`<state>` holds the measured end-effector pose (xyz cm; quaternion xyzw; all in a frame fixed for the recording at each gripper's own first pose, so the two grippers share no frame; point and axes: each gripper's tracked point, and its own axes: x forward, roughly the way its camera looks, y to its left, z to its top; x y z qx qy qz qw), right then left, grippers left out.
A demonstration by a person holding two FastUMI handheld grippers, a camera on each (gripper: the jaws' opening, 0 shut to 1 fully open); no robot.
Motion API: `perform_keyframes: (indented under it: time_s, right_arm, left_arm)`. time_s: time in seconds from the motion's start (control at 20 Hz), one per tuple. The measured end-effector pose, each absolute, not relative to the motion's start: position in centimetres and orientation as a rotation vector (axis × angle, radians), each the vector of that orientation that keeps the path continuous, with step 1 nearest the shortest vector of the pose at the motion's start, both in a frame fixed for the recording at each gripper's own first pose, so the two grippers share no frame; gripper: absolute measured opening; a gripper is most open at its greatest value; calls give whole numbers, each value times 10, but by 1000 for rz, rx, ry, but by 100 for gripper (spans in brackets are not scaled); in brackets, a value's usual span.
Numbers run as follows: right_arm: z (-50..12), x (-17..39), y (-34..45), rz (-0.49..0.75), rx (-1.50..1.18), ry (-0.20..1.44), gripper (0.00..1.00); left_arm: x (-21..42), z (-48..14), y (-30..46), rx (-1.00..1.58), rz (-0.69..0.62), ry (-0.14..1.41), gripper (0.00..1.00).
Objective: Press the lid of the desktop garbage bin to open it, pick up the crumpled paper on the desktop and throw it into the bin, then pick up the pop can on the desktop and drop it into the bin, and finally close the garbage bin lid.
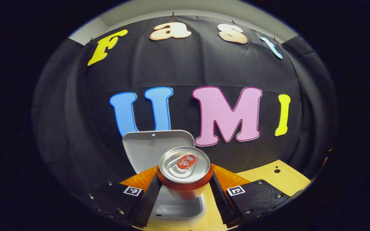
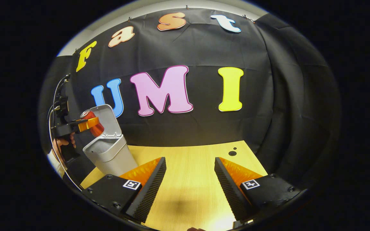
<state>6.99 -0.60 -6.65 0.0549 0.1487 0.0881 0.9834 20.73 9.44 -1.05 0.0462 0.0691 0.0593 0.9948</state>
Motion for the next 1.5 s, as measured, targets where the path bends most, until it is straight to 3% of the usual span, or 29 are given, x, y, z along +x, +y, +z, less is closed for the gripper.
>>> perform_keyframes:
  time_s: [0.25,0.8,1.5]
  right_arm:
    - [-69,64,4,209,124,307,98]
    - [-78,56,11,227,133,337,97]
    - [-79,59,4,204,145,338,99]
  left_arm:
    - [209,-45,155,56,211,224,81]
    - [210,-108,187,-35,251,346,84]
    - [220,-69,165,26,187,218,84]
